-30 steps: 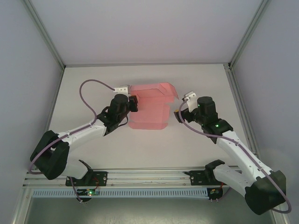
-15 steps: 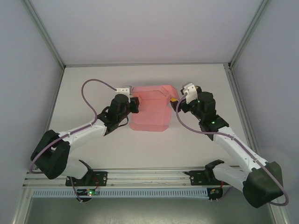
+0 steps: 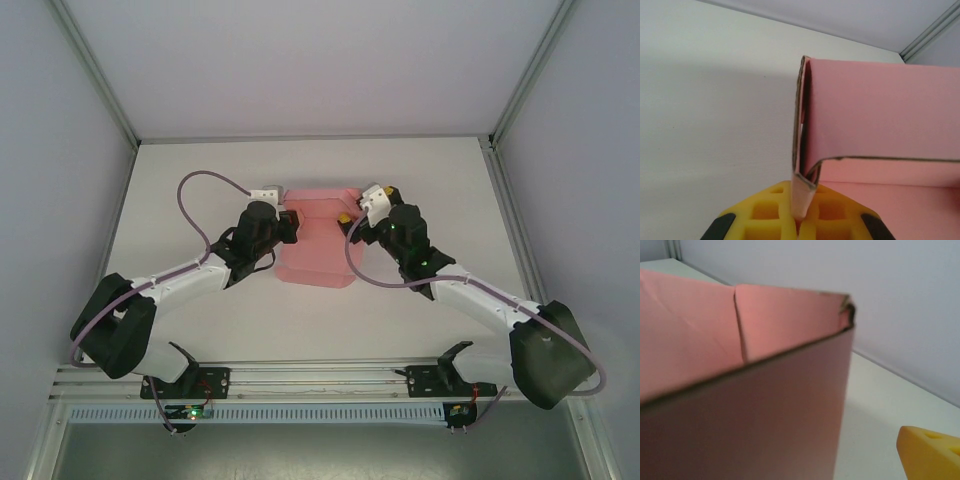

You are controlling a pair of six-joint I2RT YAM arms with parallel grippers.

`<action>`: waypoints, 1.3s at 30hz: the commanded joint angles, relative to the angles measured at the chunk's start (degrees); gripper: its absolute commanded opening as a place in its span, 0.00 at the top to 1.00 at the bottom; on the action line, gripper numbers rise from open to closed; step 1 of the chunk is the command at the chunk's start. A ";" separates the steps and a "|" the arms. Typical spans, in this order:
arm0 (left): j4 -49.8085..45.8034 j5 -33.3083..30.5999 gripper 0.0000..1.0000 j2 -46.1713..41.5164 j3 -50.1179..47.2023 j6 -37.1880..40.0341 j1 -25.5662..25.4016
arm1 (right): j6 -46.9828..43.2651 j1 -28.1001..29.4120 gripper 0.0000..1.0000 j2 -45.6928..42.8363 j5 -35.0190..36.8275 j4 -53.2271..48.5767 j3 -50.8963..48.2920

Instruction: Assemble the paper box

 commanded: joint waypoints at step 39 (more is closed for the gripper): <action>-1.92 4.57 1.00 -2.03 0.86 3.01 3.68 | -9.34 -14.79 0.34 8.97 -51.67 -43.64 25.80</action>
